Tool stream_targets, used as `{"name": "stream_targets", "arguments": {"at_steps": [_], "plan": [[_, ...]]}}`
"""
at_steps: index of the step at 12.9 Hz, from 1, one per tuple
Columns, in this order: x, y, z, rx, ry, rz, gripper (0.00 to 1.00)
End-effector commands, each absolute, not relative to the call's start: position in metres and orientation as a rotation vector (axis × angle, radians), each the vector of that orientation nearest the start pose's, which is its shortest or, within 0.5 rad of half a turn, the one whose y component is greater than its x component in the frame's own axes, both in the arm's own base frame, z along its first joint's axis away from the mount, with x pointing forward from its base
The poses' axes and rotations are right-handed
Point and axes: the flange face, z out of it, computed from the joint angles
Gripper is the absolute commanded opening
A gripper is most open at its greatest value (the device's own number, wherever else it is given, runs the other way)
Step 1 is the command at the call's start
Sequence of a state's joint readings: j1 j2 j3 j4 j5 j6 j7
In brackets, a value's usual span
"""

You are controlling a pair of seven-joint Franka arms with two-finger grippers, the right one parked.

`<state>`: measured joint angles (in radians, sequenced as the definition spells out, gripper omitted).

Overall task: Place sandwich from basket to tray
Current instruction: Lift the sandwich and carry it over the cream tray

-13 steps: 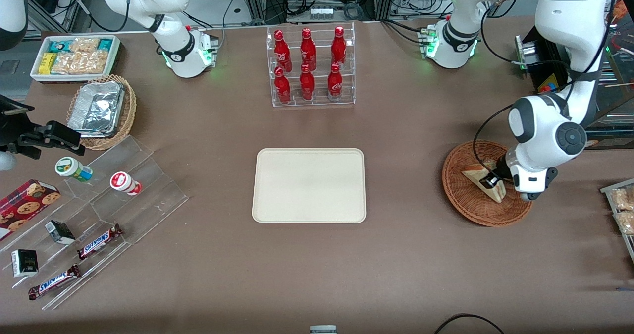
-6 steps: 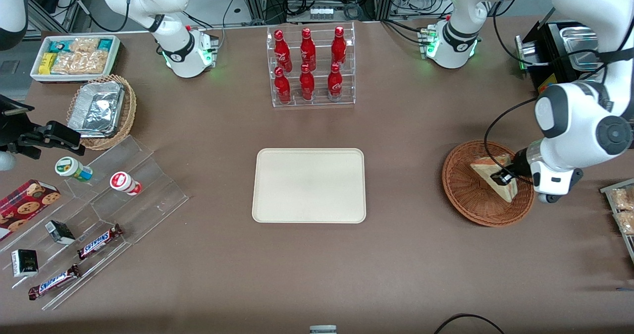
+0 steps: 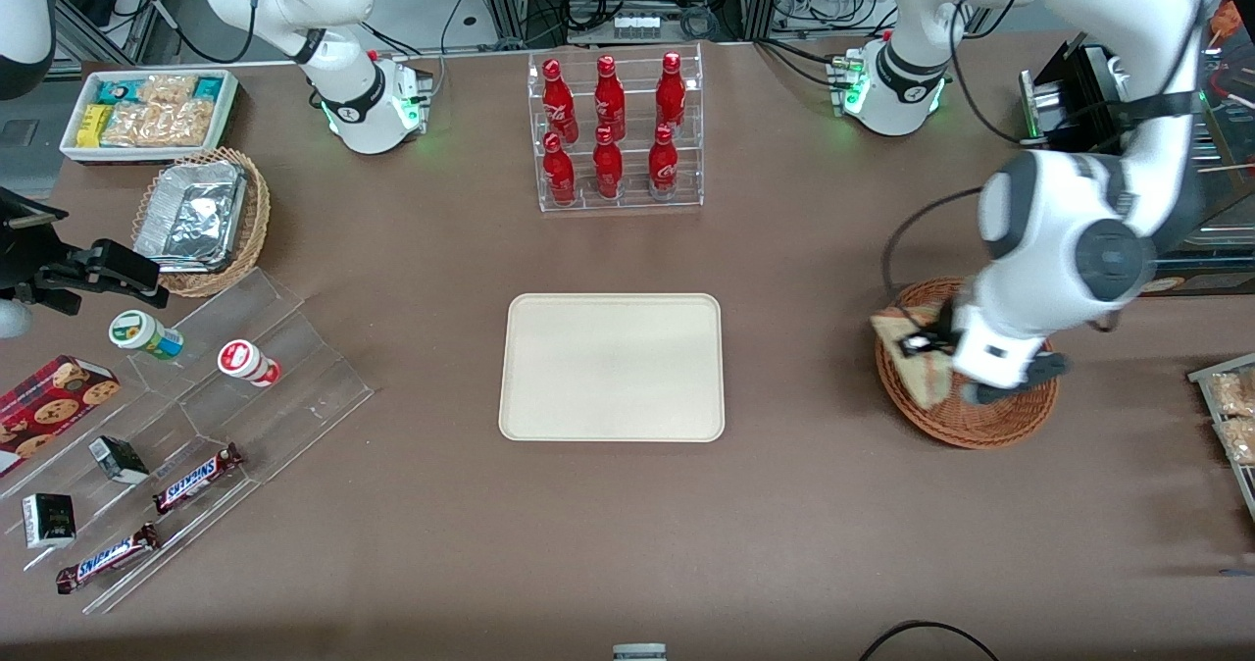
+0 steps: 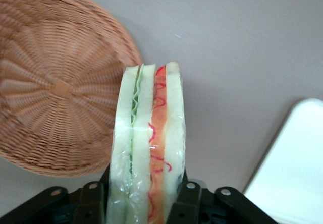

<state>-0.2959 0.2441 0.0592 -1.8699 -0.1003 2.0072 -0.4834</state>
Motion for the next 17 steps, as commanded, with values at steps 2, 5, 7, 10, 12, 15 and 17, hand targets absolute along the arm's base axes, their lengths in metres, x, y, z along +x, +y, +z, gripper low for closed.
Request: {"name": "stream_targets", "arguments": {"at_steps": [2,5,7,10,12,15,17], "plan": [[0.58,-0.225,0.369,-3.14,-0.246,0.195,0.46],[0.568,-0.284,0.35,-3.159,-0.113,0.135,0.43],[0.557,-0.32,0.335,-3.171,-0.014,0.084,0.43],[0.55,-0.369,0.311,-3.18,0.091,0.034,0.42],[0.551,-0.394,0.304,-3.186,0.116,0.022,0.42],[0.552,-0.424,0.272,-3.166,0.177,0.036,0.46],[0.551,-0.427,0.258,-3.176,0.133,0.045,0.46]]}}
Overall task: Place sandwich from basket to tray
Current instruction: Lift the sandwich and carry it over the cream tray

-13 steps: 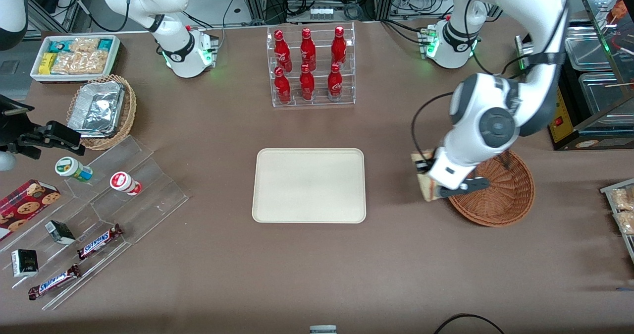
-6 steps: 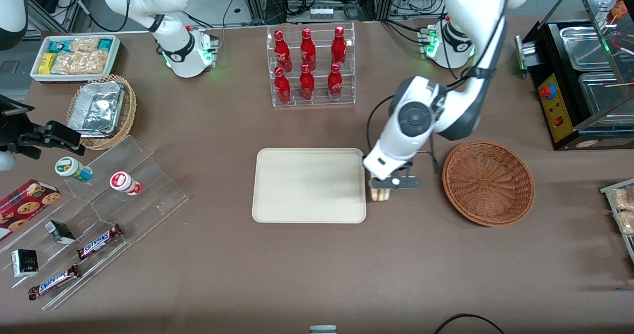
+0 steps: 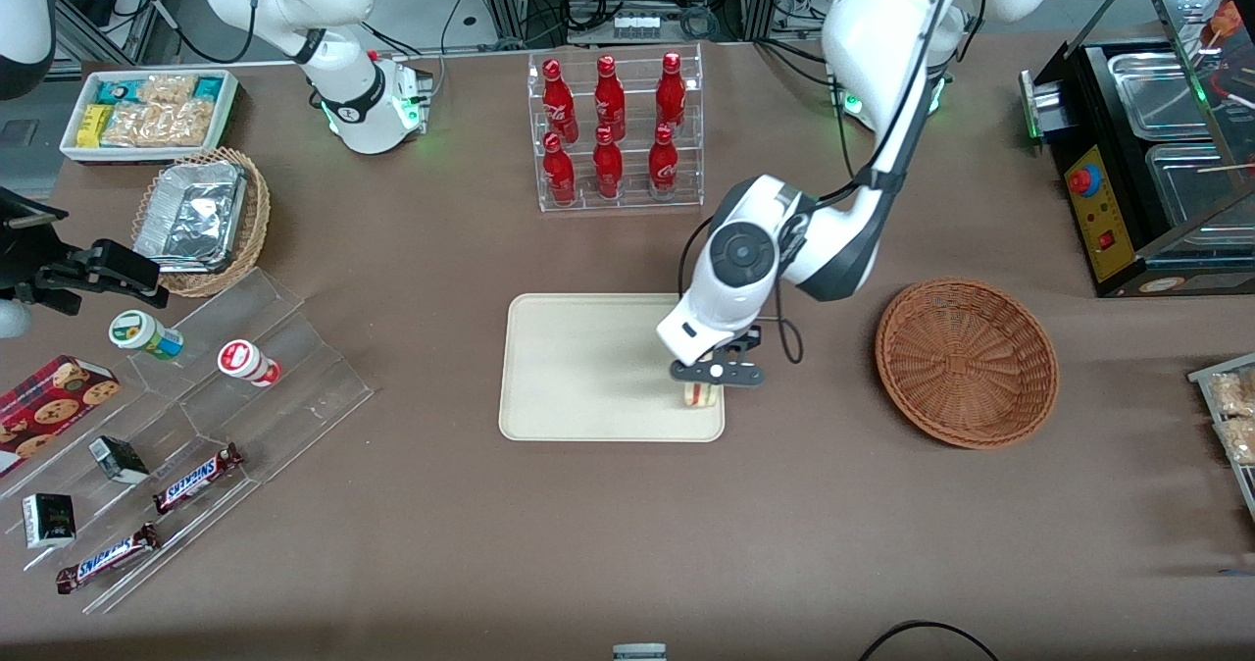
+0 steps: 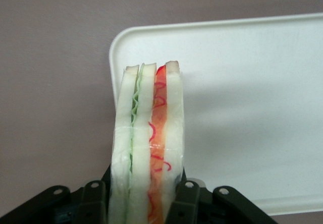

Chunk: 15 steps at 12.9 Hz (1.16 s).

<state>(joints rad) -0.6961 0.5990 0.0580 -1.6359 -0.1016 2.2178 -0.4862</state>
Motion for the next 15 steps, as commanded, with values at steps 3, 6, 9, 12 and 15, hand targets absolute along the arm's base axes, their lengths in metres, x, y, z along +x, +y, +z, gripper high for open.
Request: {"name": "stream_targets", "arguments": {"at_steps": [3,6,9,12,15], "plan": [[0.553,-0.435,0.238,-3.212,0.015,-0.001,0.46],[0.559,-0.443,0.236,-3.223,-0.086,-0.023,0.46],[0.559,-0.452,0.229,-3.218,-0.055,-0.027,0.46],[0.556,-0.453,0.227,-3.211,-0.035,-0.026,0.47],[0.556,-0.453,0.227,-3.213,-0.046,-0.024,0.61]]}}
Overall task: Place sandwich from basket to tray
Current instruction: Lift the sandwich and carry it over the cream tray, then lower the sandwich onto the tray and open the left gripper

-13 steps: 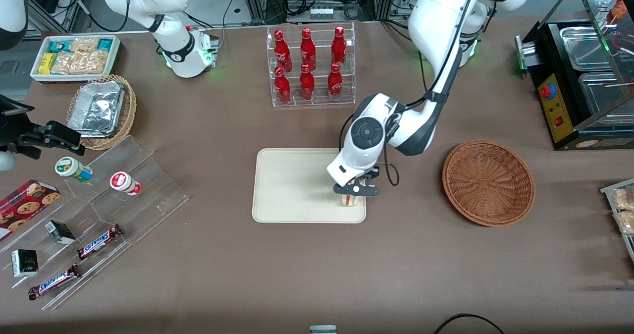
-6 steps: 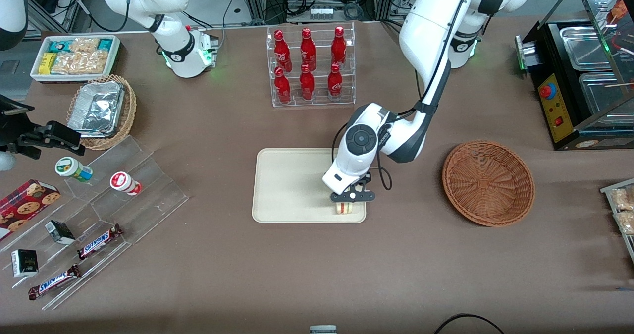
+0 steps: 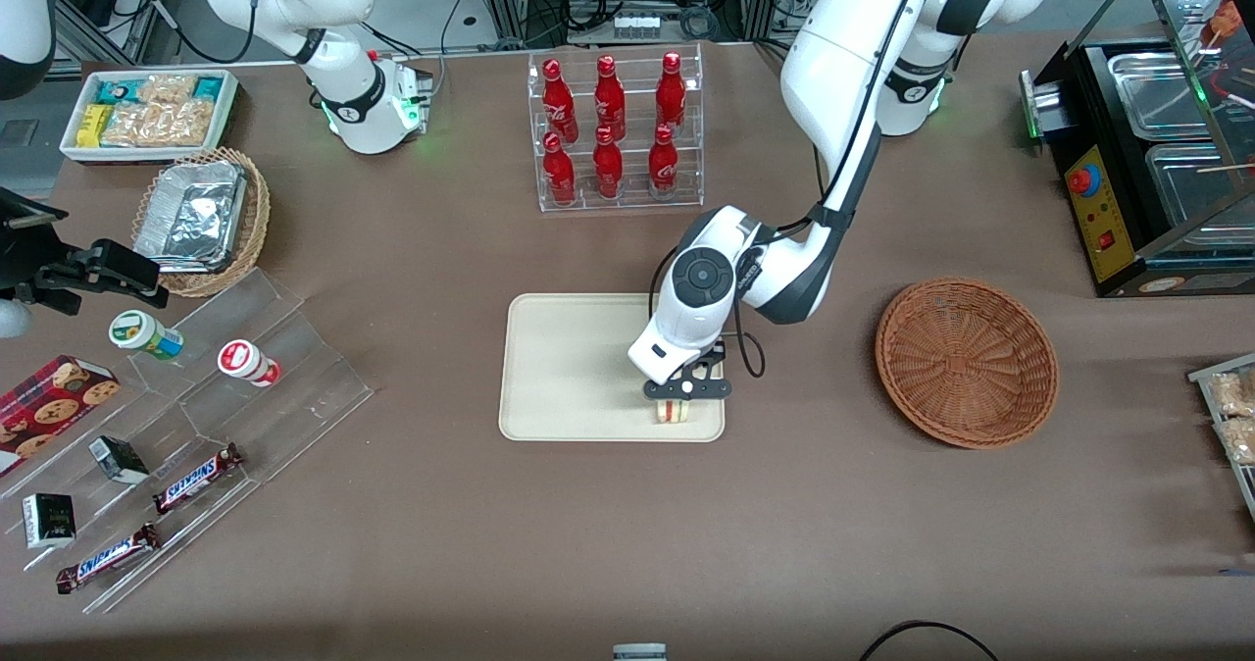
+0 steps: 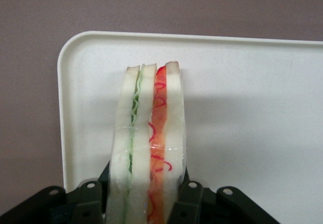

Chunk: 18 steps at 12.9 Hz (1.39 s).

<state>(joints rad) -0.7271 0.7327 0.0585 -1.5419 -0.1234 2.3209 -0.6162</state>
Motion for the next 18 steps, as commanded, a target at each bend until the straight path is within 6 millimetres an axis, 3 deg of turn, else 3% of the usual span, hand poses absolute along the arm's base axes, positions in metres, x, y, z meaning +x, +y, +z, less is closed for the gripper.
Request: {"name": "stream_targets", "arguments": {"at_steps": [1,5,6,7,10,13,16,18], "plan": [[0.556,-0.453,0.227,-3.213,-0.048,-0.024,0.65],[0.556,-0.454,0.234,-3.214,-0.051,-0.028,0.86],[0.558,-0.453,0.242,-3.217,-0.062,-0.037,0.9],[0.56,-0.449,0.253,-3.211,-0.085,-0.037,1.0],[0.561,-0.425,0.318,-3.173,-0.114,0.055,1.0],[0.572,-0.388,0.378,-3.16,-0.184,0.035,1.0],[0.581,-0.339,0.436,-3.147,-0.28,0.029,1.0],[0.585,-0.29,0.469,-3.149,-0.318,0.042,1.0]]}}
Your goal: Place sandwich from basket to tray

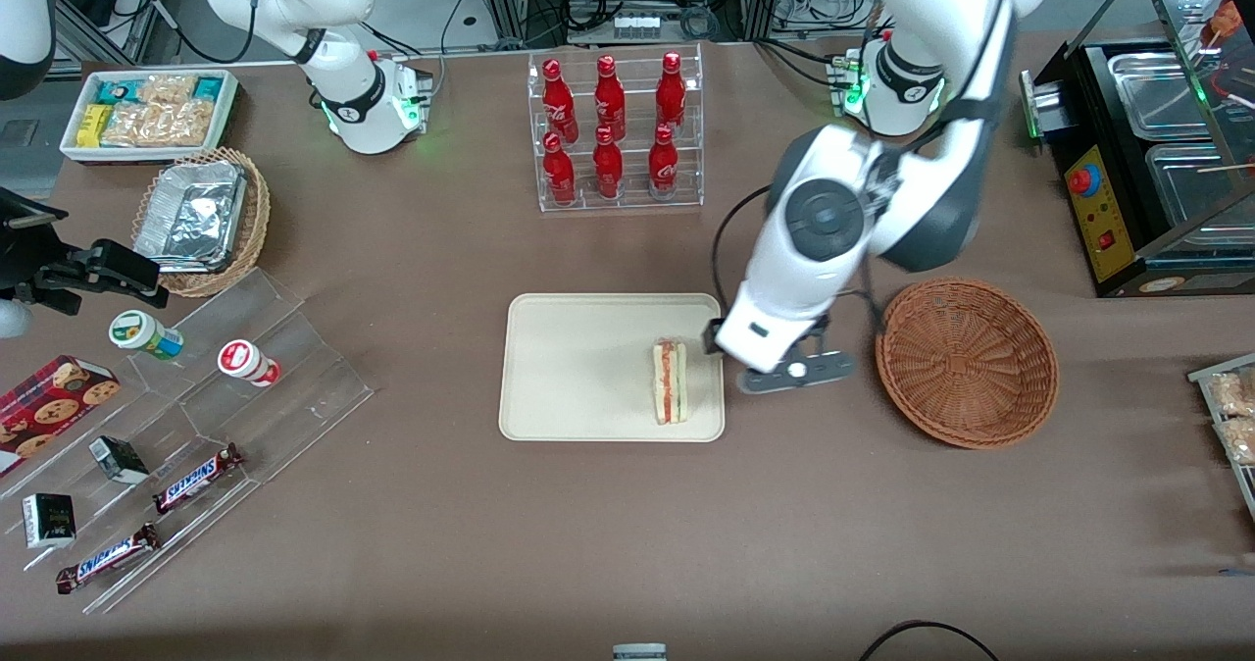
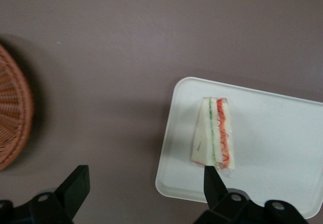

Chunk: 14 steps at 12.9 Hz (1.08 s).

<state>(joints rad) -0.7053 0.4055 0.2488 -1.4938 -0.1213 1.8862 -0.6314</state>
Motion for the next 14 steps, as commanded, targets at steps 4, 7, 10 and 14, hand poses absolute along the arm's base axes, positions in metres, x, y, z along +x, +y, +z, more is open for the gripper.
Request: {"name": "stream_targets", "arguments": {"at_steps": [4,7,10,14], "plan": [[0.573,-0.193,0.505,-3.181,-0.138,0.045,1.0],[0.563,-0.129,0.525,-3.121,-0.14,0.105,1.0],[0.551,-0.074,0.554,-3.123,-0.261,0.116,1.0],[0.53,-0.009,0.578,-3.129,-0.257,0.075,1.0]]}}
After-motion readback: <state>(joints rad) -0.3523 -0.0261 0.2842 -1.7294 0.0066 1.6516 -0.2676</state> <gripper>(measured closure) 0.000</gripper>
